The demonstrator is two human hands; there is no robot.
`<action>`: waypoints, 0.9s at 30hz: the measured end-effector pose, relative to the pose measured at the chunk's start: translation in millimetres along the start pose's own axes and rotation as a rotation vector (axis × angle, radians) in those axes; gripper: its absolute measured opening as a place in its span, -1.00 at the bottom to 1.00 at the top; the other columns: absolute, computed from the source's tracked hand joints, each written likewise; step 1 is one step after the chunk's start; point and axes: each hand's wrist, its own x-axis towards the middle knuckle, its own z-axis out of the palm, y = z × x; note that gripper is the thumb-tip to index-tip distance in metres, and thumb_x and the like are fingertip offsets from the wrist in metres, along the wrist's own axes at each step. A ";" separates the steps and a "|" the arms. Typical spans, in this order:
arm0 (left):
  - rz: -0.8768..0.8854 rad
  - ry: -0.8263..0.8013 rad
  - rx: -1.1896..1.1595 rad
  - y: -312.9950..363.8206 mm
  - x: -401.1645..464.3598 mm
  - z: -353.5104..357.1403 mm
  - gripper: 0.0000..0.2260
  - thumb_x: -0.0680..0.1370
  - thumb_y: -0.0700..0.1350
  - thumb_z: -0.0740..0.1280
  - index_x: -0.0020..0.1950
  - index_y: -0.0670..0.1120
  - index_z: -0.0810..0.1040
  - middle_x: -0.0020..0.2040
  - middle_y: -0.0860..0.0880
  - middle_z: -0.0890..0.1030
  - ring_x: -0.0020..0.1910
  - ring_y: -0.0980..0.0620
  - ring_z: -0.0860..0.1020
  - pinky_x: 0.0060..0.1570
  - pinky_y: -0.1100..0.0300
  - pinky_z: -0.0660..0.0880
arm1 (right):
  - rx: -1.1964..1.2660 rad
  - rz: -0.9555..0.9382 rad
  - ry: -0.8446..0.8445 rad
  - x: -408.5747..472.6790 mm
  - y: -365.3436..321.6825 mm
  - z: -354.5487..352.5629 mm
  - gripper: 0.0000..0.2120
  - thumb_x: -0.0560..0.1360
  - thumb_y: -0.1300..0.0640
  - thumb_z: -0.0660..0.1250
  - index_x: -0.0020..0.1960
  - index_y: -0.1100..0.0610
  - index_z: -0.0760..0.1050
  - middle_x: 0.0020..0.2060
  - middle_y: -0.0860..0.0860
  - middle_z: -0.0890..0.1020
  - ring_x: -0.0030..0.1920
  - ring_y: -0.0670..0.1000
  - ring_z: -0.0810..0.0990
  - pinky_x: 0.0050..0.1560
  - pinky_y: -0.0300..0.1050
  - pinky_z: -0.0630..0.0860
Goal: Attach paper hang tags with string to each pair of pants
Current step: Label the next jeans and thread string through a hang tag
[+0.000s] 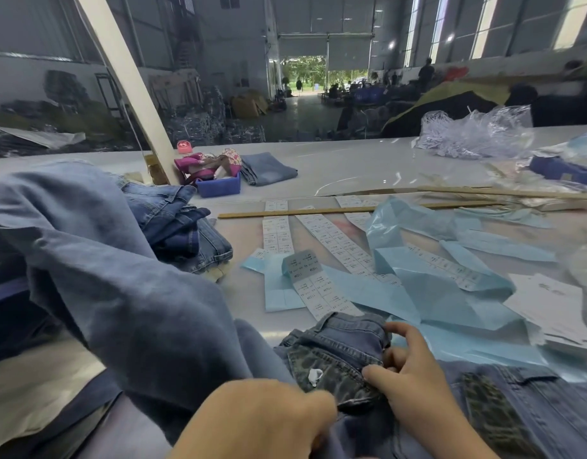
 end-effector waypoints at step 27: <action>-0.209 -0.206 -1.228 -14.6 53.8 75.7 -0.68 0.28 0.06 0.46 -0.10 -0.08 0.52 -0.24 0.04 0.61 -0.23 0.09 0.57 -0.16 0.11 0.49 | 0.256 -0.087 -0.103 -32.8 -19.7 -46.7 -0.45 0.08 -0.13 0.67 0.01 0.02 0.65 0.00 0.17 0.69 0.02 0.11 0.69 0.00 -0.05 0.63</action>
